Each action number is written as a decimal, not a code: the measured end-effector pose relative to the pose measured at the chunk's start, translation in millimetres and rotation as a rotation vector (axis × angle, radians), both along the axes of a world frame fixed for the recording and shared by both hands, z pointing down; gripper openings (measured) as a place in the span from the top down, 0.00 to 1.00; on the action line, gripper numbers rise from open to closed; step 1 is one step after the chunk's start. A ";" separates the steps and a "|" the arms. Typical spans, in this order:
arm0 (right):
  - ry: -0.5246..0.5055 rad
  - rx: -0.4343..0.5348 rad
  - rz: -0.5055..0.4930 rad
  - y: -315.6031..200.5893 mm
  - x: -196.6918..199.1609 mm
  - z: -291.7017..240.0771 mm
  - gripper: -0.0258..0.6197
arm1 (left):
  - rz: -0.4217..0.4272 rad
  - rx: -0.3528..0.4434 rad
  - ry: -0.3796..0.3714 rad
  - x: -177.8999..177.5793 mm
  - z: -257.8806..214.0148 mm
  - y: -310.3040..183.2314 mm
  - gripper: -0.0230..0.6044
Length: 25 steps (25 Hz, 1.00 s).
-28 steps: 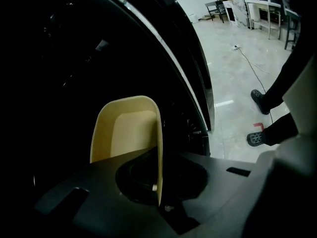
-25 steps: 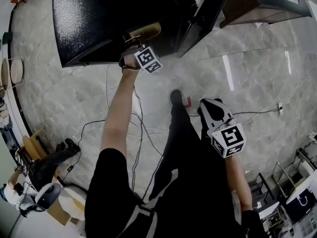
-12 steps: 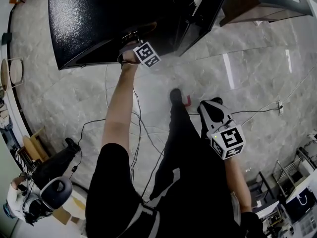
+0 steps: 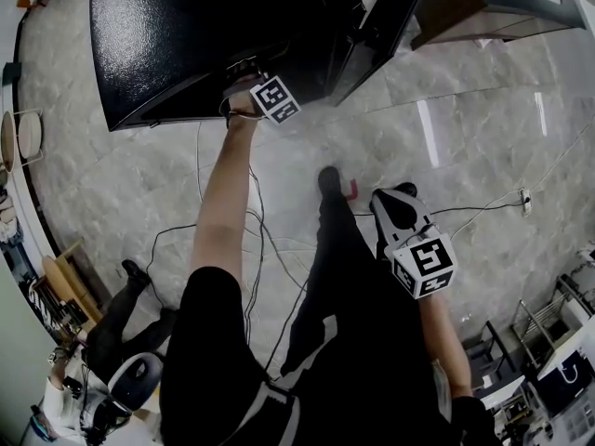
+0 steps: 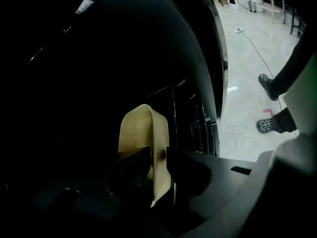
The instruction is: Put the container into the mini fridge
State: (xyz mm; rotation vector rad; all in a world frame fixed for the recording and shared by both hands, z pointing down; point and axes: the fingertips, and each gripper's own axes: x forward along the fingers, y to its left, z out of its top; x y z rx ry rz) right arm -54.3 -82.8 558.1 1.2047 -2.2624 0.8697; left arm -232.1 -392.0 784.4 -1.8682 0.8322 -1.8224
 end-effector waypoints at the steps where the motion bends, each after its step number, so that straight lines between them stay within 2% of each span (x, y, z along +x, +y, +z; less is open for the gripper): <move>1: 0.001 -0.002 0.001 0.8 0.3 0.4 0.93 | 0.005 0.001 -0.002 0.1 -0.4 -0.1 0.81; 10: 0.005 -0.001 0.000 5.7 -1.8 -0.6 0.93 | -0.012 0.000 -0.010 -6.7 -3.6 0.1 0.76; 19: 0.003 0.014 -0.008 8.2 -5.5 -4.8 0.93 | -0.024 0.030 0.019 -6.9 -20.7 3.7 0.76; 25: -0.012 0.042 -0.006 6.5 -8.6 -12.7 0.93 | -0.051 0.049 0.069 -7.1 -48.0 14.3 0.76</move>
